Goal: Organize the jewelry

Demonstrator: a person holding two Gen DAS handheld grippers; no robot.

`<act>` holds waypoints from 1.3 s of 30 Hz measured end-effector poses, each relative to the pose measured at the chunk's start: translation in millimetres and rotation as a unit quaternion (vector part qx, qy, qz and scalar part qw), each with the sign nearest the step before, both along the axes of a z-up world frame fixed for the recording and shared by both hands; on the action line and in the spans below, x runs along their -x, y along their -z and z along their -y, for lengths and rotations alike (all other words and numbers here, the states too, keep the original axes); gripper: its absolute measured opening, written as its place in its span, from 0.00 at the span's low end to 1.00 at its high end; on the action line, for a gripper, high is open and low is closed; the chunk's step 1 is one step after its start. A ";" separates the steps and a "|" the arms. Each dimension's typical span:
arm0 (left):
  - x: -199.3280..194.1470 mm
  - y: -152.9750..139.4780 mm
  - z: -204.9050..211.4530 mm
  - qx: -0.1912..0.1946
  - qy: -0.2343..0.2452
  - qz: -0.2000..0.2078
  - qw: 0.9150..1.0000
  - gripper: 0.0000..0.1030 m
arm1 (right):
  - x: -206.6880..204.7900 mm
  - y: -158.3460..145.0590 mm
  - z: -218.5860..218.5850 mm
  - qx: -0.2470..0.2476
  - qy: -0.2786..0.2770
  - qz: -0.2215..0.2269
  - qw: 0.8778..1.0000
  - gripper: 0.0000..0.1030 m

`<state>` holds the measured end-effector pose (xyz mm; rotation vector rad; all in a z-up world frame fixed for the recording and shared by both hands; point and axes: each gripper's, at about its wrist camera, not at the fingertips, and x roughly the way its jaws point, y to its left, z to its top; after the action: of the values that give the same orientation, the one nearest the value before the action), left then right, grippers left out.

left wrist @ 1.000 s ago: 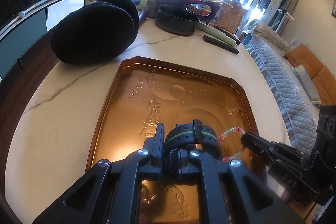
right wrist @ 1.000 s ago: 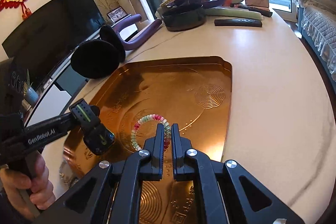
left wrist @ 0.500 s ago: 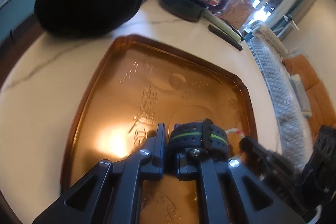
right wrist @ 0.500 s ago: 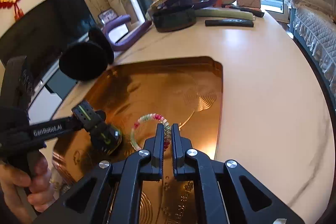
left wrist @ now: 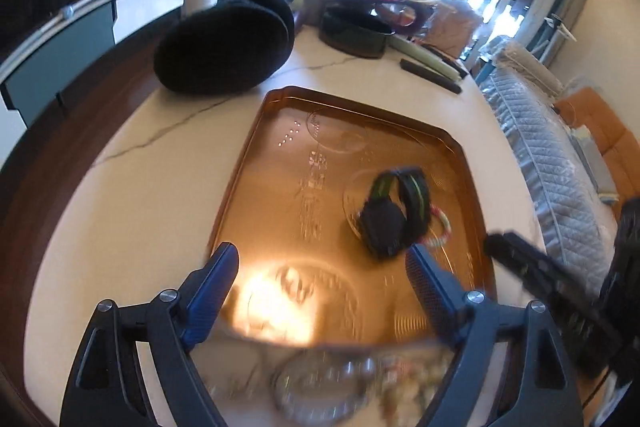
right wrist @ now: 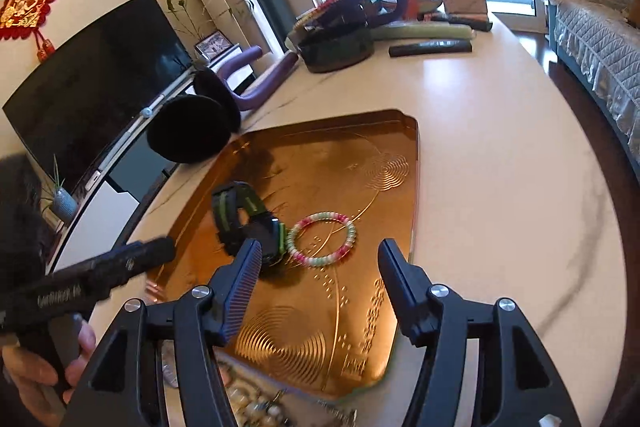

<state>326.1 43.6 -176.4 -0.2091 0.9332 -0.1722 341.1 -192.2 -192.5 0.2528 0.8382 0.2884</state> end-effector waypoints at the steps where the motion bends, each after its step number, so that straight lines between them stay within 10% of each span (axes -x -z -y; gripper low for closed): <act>1: 9.9 -2.9 -3.5 -0.002 0.002 0.007 1.000 0.83 | 6.9 -5.7 -0.5 0.002 -0.002 0.006 1.000 0.57; 6: 55.3 -17.1 -16.6 -0.056 0.010 0.022 0.998 0.78 | 52.0 -27.1 -3.6 0.035 -0.014 0.028 0.999 0.57; 8: 65.8 -21.6 -23.1 -0.060 0.018 0.017 0.998 0.50 | 67.9 -33.5 -1.6 0.023 -0.027 0.023 0.999 0.53; 11: 79.1 -30.5 -35.5 -0.035 0.034 -0.006 0.999 0.29 | 85.9 -43.4 3.2 0.012 -0.050 0.007 0.999 0.20; 18: 98.6 -23.9 -33.4 -0.055 0.057 0.004 0.997 0.28 | 98.8 -27.8 13.6 0.034 -0.073 -0.015 0.997 0.18; 21: 85.9 7.2 -8.9 -0.062 0.102 -0.020 0.993 0.03 | 88.9 -3.0 15.7 0.028 -0.073 -0.052 0.996 0.16; 39: 59.0 35.3 64.0 -0.106 0.213 0.037 0.970 0.28 | 72.8 37.3 44.6 0.032 -0.096 -0.095 0.990 0.16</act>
<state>267.1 -20.4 -211.7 0.1992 0.9051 -0.4707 268.3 -236.8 -229.8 0.1407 1.0619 0.4222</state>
